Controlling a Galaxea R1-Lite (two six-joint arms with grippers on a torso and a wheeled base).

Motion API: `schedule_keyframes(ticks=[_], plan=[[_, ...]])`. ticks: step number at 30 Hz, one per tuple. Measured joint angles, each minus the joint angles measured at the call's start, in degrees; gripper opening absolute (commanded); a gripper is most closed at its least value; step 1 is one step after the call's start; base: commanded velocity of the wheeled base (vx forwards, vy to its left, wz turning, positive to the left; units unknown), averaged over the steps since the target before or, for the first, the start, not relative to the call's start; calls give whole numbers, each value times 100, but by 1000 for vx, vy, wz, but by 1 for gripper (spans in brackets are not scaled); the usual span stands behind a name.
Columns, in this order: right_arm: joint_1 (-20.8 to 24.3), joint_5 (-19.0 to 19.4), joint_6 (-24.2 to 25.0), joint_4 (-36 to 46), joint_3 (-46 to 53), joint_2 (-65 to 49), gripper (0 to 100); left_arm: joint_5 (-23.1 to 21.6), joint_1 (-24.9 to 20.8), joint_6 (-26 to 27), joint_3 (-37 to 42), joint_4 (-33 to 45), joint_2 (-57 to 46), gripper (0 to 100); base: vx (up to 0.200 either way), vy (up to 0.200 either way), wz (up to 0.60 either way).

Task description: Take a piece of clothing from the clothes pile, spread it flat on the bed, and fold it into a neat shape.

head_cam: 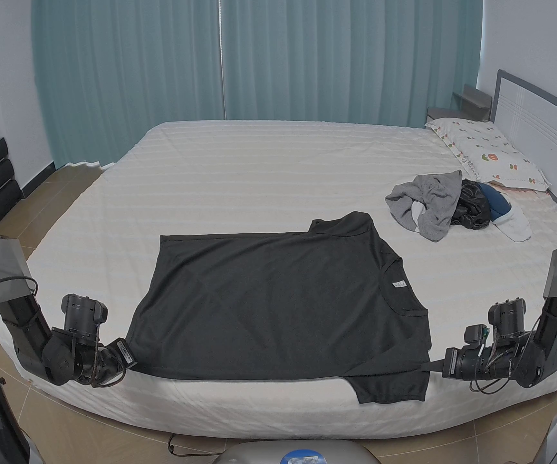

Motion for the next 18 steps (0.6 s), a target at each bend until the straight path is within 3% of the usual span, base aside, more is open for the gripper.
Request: schedule_keyframes(ticks=[18], plan=[[-133, 255, -619, -20, 1243, -725, 0, 44, 141, 580, 276, 0, -258, 0, 0, 0, 0]])
